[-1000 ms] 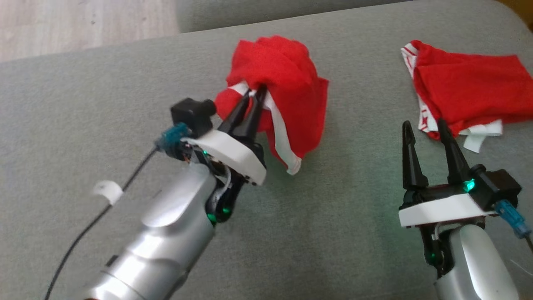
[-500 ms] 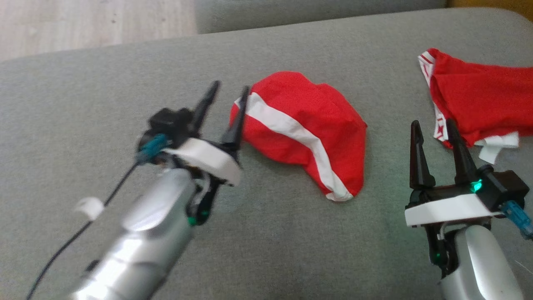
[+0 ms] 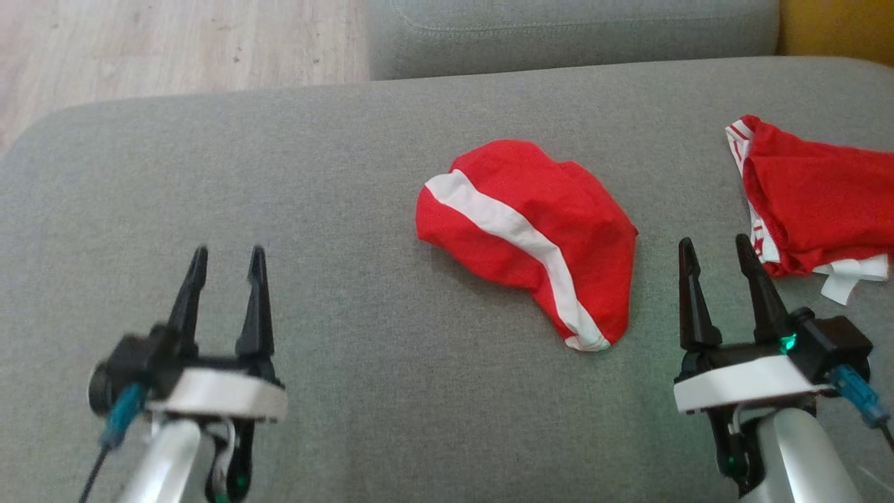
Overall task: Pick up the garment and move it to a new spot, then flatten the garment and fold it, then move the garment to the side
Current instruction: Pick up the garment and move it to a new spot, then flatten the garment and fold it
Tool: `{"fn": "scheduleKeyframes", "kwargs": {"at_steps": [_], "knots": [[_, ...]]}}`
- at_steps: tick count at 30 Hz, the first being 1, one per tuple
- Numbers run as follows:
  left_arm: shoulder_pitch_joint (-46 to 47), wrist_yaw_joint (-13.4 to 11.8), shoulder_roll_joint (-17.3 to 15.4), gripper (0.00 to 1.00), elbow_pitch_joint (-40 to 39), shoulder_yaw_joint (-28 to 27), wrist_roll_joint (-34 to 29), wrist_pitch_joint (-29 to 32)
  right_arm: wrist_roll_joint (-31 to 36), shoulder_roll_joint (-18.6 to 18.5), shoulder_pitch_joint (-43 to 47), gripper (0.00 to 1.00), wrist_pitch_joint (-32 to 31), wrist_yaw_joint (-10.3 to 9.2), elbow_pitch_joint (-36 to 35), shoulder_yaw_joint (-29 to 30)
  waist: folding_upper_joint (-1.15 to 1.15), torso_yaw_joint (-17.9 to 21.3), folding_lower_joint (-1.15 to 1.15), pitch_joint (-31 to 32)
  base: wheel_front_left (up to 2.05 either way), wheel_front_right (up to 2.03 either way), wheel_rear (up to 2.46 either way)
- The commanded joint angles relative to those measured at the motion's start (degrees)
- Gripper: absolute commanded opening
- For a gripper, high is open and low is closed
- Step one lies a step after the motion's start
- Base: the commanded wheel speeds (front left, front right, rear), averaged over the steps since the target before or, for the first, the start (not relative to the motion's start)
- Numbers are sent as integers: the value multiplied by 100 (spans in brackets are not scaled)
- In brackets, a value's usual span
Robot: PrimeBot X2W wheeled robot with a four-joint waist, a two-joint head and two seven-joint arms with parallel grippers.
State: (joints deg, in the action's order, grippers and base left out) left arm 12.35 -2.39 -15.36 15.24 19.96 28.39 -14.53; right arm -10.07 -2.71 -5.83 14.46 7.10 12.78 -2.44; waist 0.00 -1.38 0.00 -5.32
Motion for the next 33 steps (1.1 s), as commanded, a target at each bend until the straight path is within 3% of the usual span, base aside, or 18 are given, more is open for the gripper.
{"fn": "scheduleKeyframes", "kwargs": {"at_steps": [1, 7, 12, 24, 33], "knots": [[62, 59, 44, 100, -326, -405, -151, -46, 24, -17, -33, 100, 53, 39, -156, -133, 0, -19, 0, 34, 0, 0, 0], [-437, 384, 596, 100, -584, -991, -722, -46, 34, -17, 32, 100, 53, 39, -118, -135, 0, -48, 0, 102, 0, 0, 0], [-494, 655, 857, 100, -564, -1253, -1056, -46, 44, -17, 23, 100, 53, 39, -88, -163, 0, -41, 0, 135, 0, 0, 0], [-534, 925, 1128, 100, -452, -1545, -1381, -47, 74, -17, 114, 100, 53, 39, 91, -417, 0, -18, 0, 129, 0, 0, 0], [-485, 978, 1205, 100, -375, -1485, -1438, -47, 132, -17, 31, 100, 41, 39, 991, -1077, 0, -134, 0, 42, 0, 0, 0]]}}
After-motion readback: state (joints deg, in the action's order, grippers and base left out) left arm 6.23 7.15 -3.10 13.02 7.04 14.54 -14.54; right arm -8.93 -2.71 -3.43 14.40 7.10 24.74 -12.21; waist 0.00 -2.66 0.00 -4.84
